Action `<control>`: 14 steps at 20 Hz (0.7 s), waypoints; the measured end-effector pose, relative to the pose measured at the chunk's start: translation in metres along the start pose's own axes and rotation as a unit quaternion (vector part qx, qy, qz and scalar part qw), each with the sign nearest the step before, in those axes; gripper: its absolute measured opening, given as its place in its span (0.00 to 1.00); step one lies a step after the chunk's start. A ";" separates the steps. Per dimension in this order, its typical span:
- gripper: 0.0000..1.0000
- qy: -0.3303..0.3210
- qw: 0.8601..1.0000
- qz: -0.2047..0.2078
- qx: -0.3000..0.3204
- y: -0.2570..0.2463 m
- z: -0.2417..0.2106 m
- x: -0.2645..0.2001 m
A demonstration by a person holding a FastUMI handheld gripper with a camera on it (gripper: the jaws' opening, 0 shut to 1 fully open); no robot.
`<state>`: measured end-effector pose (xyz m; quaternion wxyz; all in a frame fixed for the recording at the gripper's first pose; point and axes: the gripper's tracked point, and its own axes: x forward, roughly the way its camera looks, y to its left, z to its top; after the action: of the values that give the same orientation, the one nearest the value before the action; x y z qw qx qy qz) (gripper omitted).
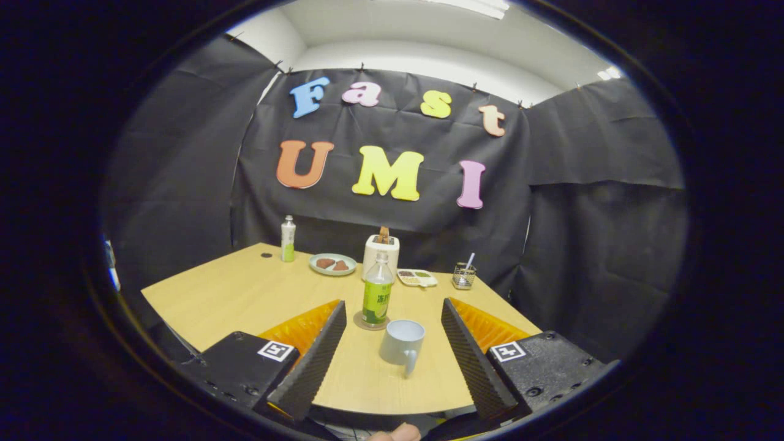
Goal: Take the bottle from table, then pour the juice into the cup, finally place the bottle on the coaster
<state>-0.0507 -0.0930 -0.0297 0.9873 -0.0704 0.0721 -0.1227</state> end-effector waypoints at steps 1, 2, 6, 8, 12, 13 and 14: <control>1.00 -0.001 1.000 0.002 -0.009 0.001 0.001 -0.002; 1.00 -0.002 1.000 0.004 -0.015 0.003 0.002 -0.005; 1.00 -0.005 1.000 0.015 0.002 0.007 0.001 -0.012; 1.00 -0.006 1.000 0.023 0.021 0.009 0.002 -0.017; 1.00 -0.019 0.999 0.032 0.035 0.013 0.009 -0.031; 1.00 -0.019 0.999 0.033 0.034 0.013 0.010 -0.033; 1.00 -0.017 0.999 0.035 0.034 0.012 0.010 -0.036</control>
<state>-0.0812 -0.0708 -0.0171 0.9939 -0.0364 0.0532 -0.0895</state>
